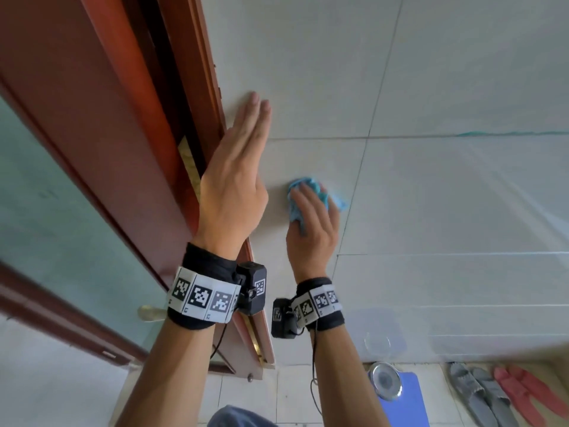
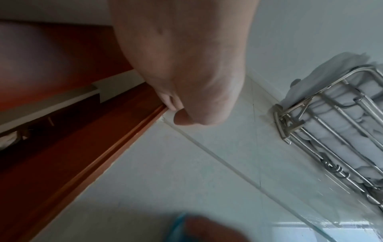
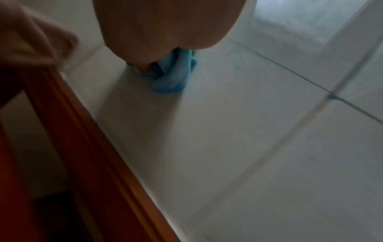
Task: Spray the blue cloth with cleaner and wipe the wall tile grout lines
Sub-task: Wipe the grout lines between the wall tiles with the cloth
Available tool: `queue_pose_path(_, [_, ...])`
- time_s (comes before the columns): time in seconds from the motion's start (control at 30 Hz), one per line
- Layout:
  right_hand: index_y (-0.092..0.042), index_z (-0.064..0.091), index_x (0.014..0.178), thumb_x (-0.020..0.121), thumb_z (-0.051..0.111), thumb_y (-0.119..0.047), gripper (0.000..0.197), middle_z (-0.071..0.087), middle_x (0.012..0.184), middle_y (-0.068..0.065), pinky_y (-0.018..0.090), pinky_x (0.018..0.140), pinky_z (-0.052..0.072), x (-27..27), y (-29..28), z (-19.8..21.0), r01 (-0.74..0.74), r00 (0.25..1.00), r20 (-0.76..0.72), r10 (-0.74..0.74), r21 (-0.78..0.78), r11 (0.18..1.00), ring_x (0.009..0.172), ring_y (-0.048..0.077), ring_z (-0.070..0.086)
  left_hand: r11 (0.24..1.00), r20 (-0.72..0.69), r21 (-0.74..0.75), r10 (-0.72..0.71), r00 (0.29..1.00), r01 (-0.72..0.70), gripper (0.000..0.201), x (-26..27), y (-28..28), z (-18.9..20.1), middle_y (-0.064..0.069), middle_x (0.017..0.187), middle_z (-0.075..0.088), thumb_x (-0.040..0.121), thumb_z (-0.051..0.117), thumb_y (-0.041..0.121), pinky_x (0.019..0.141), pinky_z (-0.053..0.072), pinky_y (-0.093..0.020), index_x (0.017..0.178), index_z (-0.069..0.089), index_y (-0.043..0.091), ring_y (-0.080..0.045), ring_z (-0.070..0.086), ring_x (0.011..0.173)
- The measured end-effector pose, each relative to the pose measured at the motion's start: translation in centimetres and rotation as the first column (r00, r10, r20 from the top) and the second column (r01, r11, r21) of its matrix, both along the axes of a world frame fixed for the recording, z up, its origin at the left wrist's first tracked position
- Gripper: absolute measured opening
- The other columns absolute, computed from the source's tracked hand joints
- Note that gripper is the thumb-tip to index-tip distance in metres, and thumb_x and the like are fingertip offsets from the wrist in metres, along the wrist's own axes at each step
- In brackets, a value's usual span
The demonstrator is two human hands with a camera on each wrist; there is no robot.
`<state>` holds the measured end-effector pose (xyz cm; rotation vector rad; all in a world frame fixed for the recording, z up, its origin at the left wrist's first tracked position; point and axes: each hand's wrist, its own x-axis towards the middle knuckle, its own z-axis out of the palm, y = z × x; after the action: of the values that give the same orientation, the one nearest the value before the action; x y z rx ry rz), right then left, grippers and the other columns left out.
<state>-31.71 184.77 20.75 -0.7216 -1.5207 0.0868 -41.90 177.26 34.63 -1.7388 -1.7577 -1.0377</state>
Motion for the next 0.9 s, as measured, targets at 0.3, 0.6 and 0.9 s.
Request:
queue_pose_path(0.3, [-0.005,0.073,0.127,0.090,0.071,0.014,0.042,0.066,0.141,0.005,0.041,0.120,0.041,0.8,0.1,-9.3,-0.202,0.884,0.439,0.158,0.056,0.978,0.141,0.031,0.052,1.000,0.023,-0.012,-0.008,1.000,0.008,0.080,-0.2,0.2,0.1,-0.006,0.172,0.023,0.088,0.034,-0.016,0.124,0.032,-0.038,0.163,0.028,0.012,-0.015,0.020,0.159])
queue_pose_path(0.6, [-0.001,0.079,0.110,0.089,0.071,0.015,0.028,0.072,0.125,0.007,0.052,0.100,0.053,5.1,3.2,1.9,0.069,0.993,-0.105,-0.059,0.093,0.993,0.118,0.036,0.066,0.999,0.051,-0.028,0.021,0.998,-0.020,0.077,1.4,-0.1,-0.3,-0.007,0.172,0.021,0.091,0.035,-0.014,0.124,0.032,-0.040,0.163,0.027,0.009,-0.018,0.020,0.159])
queue_pose_path(0.9, [0.000,0.075,0.114,0.090,0.078,-0.003,0.025,0.069,0.128,0.015,0.033,0.105,0.052,10.3,4.3,12.5,0.096,0.886,-0.455,-0.091,-0.014,0.995,0.121,0.023,0.066,0.999,0.067,0.023,-0.025,0.997,0.023,0.080,4.0,1.7,0.6,-0.006,0.172,0.019,0.088,0.037,-0.017,0.126,0.030,-0.039,0.164,0.025,0.008,-0.017,0.017,0.160])
